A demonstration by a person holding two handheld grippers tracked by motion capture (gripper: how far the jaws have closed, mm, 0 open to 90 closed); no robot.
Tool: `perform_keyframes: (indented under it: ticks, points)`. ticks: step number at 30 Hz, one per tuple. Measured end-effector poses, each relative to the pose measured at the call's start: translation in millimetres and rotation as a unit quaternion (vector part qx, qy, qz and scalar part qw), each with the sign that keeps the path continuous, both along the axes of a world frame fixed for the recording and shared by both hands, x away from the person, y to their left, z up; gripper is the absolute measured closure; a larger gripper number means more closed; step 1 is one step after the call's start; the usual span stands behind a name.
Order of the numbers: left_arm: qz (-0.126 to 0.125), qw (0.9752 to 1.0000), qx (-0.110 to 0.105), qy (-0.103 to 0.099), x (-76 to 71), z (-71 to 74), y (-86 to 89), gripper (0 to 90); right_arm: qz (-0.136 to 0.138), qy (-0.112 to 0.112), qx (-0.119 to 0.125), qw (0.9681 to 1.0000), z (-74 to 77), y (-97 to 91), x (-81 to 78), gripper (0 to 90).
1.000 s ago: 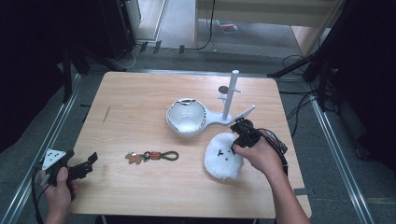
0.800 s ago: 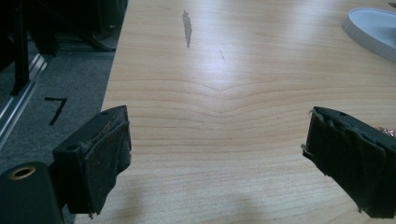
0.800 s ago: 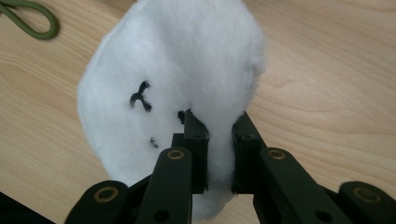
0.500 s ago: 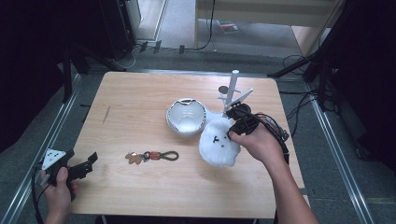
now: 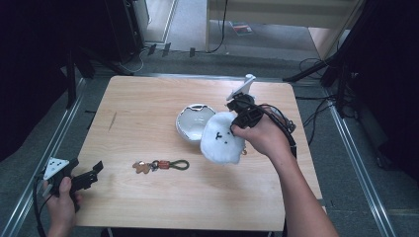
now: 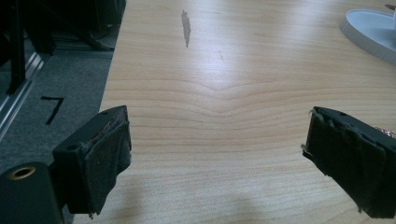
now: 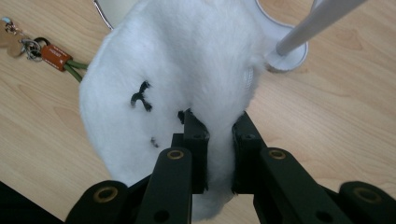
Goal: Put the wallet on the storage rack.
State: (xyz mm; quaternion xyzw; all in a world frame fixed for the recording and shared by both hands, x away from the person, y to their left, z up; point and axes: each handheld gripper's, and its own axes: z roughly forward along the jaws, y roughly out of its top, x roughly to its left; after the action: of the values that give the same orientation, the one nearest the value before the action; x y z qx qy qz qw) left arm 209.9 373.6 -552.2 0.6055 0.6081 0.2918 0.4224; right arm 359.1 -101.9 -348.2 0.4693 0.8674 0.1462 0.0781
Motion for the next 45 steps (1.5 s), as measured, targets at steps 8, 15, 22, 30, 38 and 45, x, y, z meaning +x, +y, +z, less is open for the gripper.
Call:
perform_keyframes:
  ticks: [8, 15, 22, 30, 38, 45]
  points:
    - [-0.002, 1.0000, -0.002, 0.000, -0.1, 0.1, 0.3, 7.6, 0.013, -0.014, 0.008, 0.9998, 12.9, 19.7, 8.2, 81.0]
    - [-0.003, 1.0000, -0.003, -0.001, -0.1, 0.0, 0.1, 7.6, 0.011, -0.037, 0.014, 0.9992, 14.1, 32.5, 22.0, 80.9]
    - [-0.003, 1.0000, -0.004, -0.003, -0.2, -0.2, 0.4, 7.6, 0.017, -0.065, 0.018, 0.9975, 8.1, 43.1, 31.7, 80.8]
    - [-0.004, 1.0000, -0.005, -0.003, -0.3, -0.1, 0.6, 7.6, 0.023, -0.086, 0.009, 0.9960, -1.3, 54.6, 38.3, 80.4]
    - [-0.008, 0.9999, -0.008, -0.004, -1.3, -0.2, 1.6, 7.6, 0.019, -0.117, -0.009, 0.9929, -10.6, 63.0, 46.2, 79.8]
    - [-0.007, 0.9999, -0.010, -0.004, -1.5, -0.2, 1.8, 7.6, 0.035, -0.132, -0.022, 0.9904, -17.0, 71.2, 47.6, 79.5]
